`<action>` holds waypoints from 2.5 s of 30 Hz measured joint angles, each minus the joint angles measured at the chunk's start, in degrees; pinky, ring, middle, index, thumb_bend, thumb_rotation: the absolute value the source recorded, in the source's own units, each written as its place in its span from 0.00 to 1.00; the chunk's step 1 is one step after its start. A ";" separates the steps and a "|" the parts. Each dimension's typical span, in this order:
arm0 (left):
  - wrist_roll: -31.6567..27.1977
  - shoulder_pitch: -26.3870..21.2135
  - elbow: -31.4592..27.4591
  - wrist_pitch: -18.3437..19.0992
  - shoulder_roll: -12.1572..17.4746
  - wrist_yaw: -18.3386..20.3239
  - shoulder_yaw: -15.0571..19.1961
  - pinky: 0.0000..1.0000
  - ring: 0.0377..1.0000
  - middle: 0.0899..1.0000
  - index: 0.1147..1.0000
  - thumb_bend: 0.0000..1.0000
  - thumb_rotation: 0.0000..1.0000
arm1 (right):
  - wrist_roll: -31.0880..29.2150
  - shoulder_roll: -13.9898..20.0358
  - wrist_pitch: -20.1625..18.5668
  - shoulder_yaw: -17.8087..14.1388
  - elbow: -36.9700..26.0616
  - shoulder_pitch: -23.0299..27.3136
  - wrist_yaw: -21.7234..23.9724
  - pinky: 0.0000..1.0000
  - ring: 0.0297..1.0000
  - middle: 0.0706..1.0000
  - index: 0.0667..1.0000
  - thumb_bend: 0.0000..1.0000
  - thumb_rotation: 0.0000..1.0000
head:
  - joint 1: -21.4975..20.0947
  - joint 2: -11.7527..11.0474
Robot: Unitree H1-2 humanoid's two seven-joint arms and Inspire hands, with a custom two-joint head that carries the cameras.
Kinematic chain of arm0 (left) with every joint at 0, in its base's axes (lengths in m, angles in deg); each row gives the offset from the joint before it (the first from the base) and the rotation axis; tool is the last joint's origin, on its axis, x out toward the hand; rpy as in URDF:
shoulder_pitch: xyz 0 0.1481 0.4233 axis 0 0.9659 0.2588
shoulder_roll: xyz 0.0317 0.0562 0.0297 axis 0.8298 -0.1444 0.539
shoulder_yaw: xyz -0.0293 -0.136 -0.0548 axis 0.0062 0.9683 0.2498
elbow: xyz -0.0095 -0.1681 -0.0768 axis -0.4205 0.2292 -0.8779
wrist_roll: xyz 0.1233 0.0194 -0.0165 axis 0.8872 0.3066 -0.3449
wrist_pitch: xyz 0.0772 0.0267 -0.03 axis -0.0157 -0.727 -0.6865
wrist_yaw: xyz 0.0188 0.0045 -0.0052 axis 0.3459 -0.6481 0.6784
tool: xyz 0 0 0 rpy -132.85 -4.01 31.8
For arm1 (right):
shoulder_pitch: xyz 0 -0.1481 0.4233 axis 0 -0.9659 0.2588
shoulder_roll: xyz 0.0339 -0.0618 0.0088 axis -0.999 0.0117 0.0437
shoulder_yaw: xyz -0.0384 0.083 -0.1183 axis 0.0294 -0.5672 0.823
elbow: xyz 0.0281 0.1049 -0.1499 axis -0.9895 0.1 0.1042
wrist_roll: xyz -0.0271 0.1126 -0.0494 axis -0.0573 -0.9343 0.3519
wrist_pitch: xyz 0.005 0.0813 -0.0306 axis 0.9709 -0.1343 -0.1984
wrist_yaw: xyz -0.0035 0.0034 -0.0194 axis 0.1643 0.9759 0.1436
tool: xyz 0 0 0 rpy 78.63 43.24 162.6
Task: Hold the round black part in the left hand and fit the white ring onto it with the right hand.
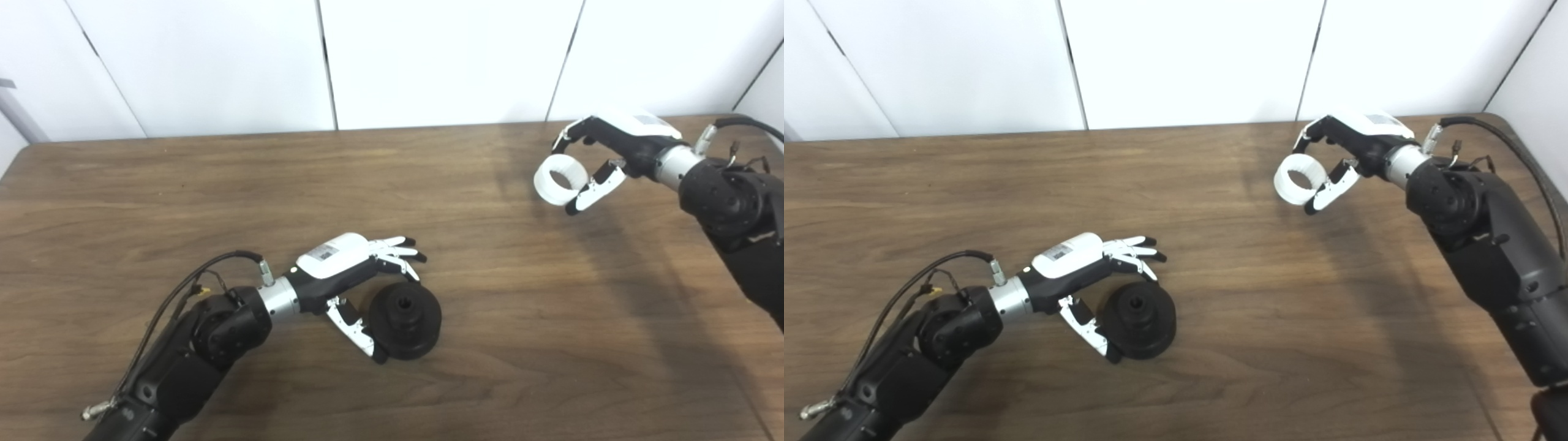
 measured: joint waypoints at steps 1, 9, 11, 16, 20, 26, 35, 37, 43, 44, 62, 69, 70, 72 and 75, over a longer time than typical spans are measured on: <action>0.05 -0.07 0.09 -0.02 -0.05 0.00 0.02 0.88 0.97 0.90 0.42 0.52 0.08 | -0.01 -0.05 -0.05 0.00 -0.71 -0.07 0.30 0.76 0.81 0.75 0.45 0.52 0.13 | 0.00 0.00; 0.06 -0.17 0.54 -0.17 -0.75 -0.02 0.38 0.87 0.97 0.90 0.42 0.52 0.08 | -0.13 -0.38 -0.10 0.20 -7.65 -1.00 3.33 0.73 0.81 0.75 0.45 0.52 0.13 | 0.26 0.00; 0.06 -0.19 0.64 -0.18 -0.81 -0.03 0.39 0.87 0.97 0.90 0.42 0.52 0.08 | -0.26 -0.67 -0.11 0.23 -9.37 -1.18 4.23 0.73 0.81 0.76 0.45 0.52 0.13 | 0.26 0.09; -0.04 -0.30 1.34 -0.49 -1.23 -0.01 0.38 0.91 0.98 0.90 0.42 0.52 0.08 | -0.85 -1.38 -0.07 0.80 -14.00 -1.20 6.28 0.72 0.80 0.76 0.44 0.52 0.13 | 0.26 0.17; -0.01 -0.32 1.66 -0.53 -1.65 -0.01 0.33 0.90 0.97 0.90 0.42 0.52 0.08 | -1.08 -2.50 -0.01 1.33 -15.40 -1.15 7.43 0.72 0.79 0.75 0.44 0.52 0.14 | 0.26 0.17; -0.01 -0.41 1.68 -0.52 -1.67 -0.01 0.32 0.88 0.98 0.90 0.42 0.52 0.08 | -1.36 -3.41 0.50 2.13 -18.10 -1.19 8.32 0.68 0.78 0.75 0.44 0.52 0.14 | 0.62 0.26; 0.45 -0.63 1.69 -0.48 -1.78 -0.01 0.25 0.89 0.98 0.90 0.42 0.52 0.08 | -0.73 -5.66 0.71 4.57 -21.72 -1.23 10.92 0.67 0.78 0.75 0.44 0.52 0.14 | 0.70 0.44; 0.49 -0.64 1.69 -0.48 -1.81 -0.01 0.27 0.88 0.98 0.90 0.42 0.52 0.08 | -0.64 -6.19 1.15 4.90 -21.86 -1.24 11.10 0.66 0.78 0.74 0.44 0.52 0.14 | 0.70 0.44; 0.52 -0.69 1.71 -0.45 -1.90 -0.01 0.27 0.87 0.98 0.90 0.42 0.52 0.08 | -0.78 -6.47 4.05 5.85 -23.02 -1.20 11.83 0.65 0.77 0.74 0.44 0.52 0.14 | 1.23 0.70; 0.54 -0.73 1.74 -0.43 -1.96 -0.01 0.28 0.86 0.98 0.90 0.42 0.52 0.08 | -0.79 -6.48 4.37 6.03 -23.04 -1.20 12.10 0.65 0.76 0.74 0.44 0.52 0.14 | 1.23 0.70; 2.79 -1.85 1.85 -0.03 -3.02 -0.12 -0.34 0.84 0.98 0.90 0.42 0.52 0.08 | -1.91 -8.75 4.28 10.07 -25.56 1.67 20.52 0.71 0.79 0.75 0.44 0.52 0.14 | 2.46 1.41; 2.99 -1.94 1.97 0.05 -3.42 -0.10 -0.61 0.87 0.98 0.91 0.42 0.52 0.08 | -1.94 -10.08 4.27 10.52 -25.54 1.74 21.83 0.73 0.79 0.75 0.44 0.52 0.14 | 2.72 1.41; 2.99 -1.94 1.97 0.05 -3.43 -0.10 -0.63 0.86 0.98 0.91 0.42 0.52 0.08 | -1.96 -10.45 4.22 10.70 -25.52 1.76 21.89 0.74 0.80 0.76 0.44 0.52 0.14 | 2.81 1.41; 3.01 -1.96 1.97 0.05 -3.45 -0.10 -0.63 0.85 0.98 0.91 0.42 0.52 0.08 | -2.02 -11.03 4.06 11.23 -25.51 1.82 22.30 0.75 0.80 0.76 0.44 0.52 0.14 | 2.81 1.41; 3.28 -2.06 1.97 0.11 -3.59 -0.12 -0.58 0.84 0.98 0.90 0.42 0.52 0.08 | -1.96 -11.74 4.00 11.88 -25.27 1.83 22.97 0.75 0.80 0.76 0.44 0.52 0.14 | 2.90 1.41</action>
